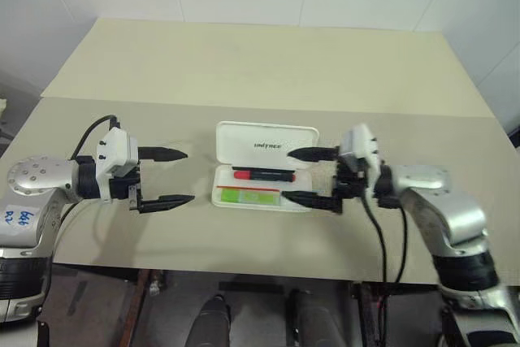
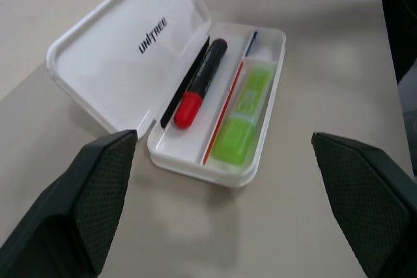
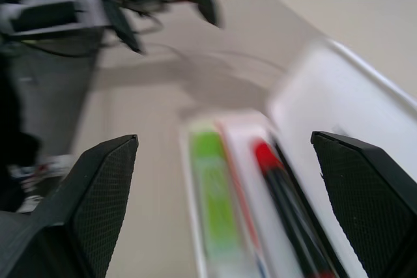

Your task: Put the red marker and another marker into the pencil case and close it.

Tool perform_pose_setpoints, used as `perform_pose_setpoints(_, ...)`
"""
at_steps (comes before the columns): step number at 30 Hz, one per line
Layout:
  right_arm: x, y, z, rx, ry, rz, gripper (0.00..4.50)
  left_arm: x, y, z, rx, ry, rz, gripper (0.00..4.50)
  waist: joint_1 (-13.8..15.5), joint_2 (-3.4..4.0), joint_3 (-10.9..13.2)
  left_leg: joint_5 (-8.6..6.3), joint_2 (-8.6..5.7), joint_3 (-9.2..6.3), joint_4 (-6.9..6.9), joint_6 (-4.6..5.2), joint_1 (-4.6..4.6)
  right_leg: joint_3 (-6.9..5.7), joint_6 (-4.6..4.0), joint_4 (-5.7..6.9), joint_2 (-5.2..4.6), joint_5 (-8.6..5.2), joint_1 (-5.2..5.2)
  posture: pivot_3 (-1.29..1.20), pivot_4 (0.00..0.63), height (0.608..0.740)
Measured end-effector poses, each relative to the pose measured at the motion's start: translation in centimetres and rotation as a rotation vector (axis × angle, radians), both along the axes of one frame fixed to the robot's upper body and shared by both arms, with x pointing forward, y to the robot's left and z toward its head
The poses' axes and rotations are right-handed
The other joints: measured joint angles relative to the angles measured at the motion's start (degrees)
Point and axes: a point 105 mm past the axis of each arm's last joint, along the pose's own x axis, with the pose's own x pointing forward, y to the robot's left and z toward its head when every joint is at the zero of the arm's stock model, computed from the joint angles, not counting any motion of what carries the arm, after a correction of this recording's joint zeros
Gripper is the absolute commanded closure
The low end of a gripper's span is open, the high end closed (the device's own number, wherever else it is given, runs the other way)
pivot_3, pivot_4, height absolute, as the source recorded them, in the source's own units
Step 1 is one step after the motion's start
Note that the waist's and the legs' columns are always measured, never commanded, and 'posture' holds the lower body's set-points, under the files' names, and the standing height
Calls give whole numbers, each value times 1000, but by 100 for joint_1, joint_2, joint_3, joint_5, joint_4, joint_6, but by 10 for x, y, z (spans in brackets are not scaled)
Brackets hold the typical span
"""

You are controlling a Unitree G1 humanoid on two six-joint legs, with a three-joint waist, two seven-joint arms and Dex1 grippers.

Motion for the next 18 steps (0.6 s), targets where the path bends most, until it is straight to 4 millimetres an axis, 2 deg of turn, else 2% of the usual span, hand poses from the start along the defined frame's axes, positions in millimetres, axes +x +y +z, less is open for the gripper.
perform_pose_setpoints(3, 16, -44, -1, -37, -10, -198, 12, -1, -1, -2, -12, 12, 6, 0, -16, 0, 0, 0, 1, 5, 1, 0, 1, 2, -1, -4, 0, 0, 0, 0, 150, 740)
perform_pose_setpoints(6, 30, -71, 0, -74, -59, -345, 12, 1, -3, -1, -26, 9, 9, 0, -76, 0, 0, 0, 5, 14, 0, 1, 8, 8, -2, -3, 3, 0, 0, 0, 150, 740)
perform_pose_setpoints(9, 44, -95, -9, -110, -55, -476, 12, 1, -5, -1, -35, 6, 7, 0, -67, 0, 0, 0, 4, 14, 0, 1, 7, 9, -2, -5, 2, 1, 0, 0, 150, 740)
perform_pose_setpoints(14, 59, -119, -35, -114, -12, -551, 12, 5, -18, 1, -56, -1, -40, 0, -34, 1, 0, 0, 2, 15, 2, 1, 4, 9, 2, -8, 1, 2, 2, 0, 150, 740)
perform_pose_setpoints(18, 68, -120, -48, -127, 16, -515, 12, 8, -21, 8, -55, -23, -52, 0, -46, 3, 1, 1, 2, 18, 4, 1, 4, 13, 7, -8, 1, 5, 2, 0, 150, 740)
